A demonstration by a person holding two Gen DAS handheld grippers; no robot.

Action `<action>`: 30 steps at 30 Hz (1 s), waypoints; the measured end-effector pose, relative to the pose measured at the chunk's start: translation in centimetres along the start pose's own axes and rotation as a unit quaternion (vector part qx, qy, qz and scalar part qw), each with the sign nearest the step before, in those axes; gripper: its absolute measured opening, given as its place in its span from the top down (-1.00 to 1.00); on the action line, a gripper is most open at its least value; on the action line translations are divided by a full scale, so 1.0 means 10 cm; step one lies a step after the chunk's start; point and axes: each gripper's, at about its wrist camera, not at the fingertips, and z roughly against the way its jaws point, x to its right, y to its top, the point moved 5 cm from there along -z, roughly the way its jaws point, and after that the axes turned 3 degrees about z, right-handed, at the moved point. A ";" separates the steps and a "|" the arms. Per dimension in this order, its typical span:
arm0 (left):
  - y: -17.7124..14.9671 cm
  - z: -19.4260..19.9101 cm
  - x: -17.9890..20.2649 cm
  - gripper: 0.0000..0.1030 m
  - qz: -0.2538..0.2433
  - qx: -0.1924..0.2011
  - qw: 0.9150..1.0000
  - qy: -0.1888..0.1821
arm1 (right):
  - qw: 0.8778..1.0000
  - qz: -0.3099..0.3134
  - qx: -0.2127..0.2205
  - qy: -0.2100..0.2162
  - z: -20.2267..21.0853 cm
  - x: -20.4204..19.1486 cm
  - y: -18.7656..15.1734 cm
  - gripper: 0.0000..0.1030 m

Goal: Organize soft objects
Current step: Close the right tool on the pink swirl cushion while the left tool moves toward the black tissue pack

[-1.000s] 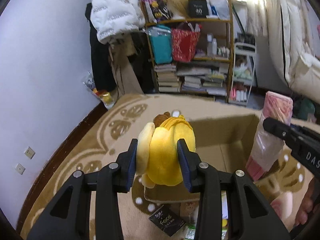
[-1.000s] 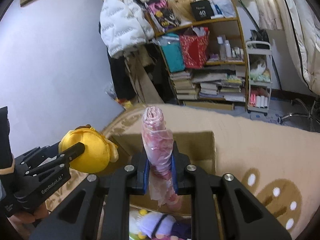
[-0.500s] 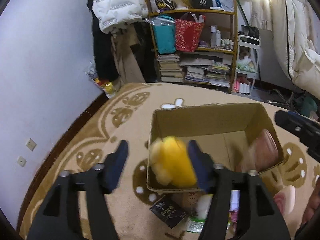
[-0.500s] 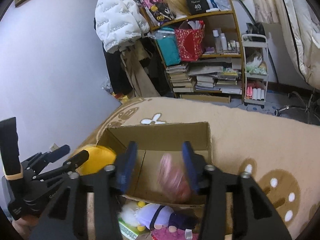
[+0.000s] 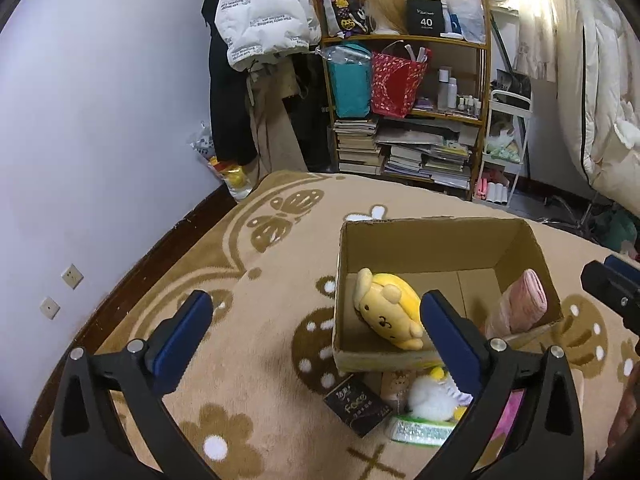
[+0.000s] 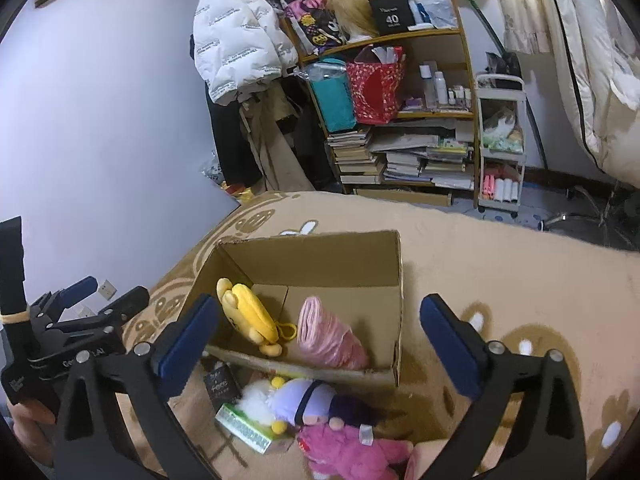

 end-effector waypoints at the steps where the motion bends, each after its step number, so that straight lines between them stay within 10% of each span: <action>1: -0.02 0.02 -0.03 -0.99 0.003 -0.002 1.000 -0.002 | 1.000 -0.005 -0.002 -0.001 0.01 0.01 -0.03 -1.00; 30: -0.79 -0.56 -0.27 -0.99 0.055 -0.123 0.991 -0.010 | 0.994 -0.063 -0.083 -0.029 -0.10 0.47 -0.69 -1.00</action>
